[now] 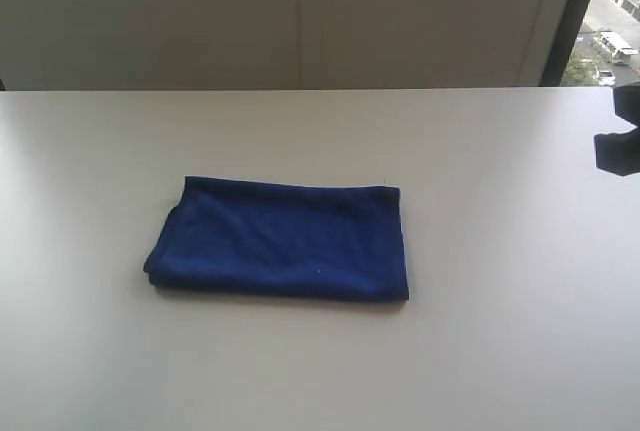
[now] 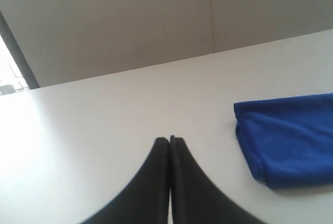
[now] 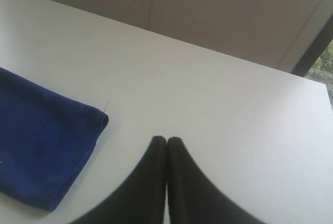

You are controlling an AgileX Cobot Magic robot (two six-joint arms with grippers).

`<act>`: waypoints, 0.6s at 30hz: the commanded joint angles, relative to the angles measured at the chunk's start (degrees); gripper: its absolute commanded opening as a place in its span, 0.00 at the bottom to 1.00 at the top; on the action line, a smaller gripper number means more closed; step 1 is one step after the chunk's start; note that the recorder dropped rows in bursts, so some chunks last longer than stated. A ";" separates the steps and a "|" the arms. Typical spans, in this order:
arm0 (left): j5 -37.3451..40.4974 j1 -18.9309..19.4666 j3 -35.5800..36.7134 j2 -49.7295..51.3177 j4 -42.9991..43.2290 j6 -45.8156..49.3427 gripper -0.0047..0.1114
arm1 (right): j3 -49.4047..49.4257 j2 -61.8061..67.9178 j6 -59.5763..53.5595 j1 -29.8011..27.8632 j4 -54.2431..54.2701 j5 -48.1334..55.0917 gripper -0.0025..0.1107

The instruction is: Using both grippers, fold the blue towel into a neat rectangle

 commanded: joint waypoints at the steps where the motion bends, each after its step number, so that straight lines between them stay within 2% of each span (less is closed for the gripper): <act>1: -4.51 0.16 5.05 -7.76 -1.24 0.00 0.04 | 0.20 -0.36 0.33 0.09 0.33 -0.58 0.02; 6: -7.25 0.16 10.53 -13.95 -1.24 0.00 0.04 | 0.20 -0.36 0.44 0.09 0.33 -0.58 0.02; 15: -5.50 0.16 10.53 -15.89 -1.78 -16.04 0.04 | 0.20 -0.36 0.86 0.09 0.33 -0.58 0.02; 18: -5.82 -0.09 10.53 -15.89 -8.94 -16.13 0.04 | 0.20 -0.36 0.86 0.09 0.33 -0.58 0.02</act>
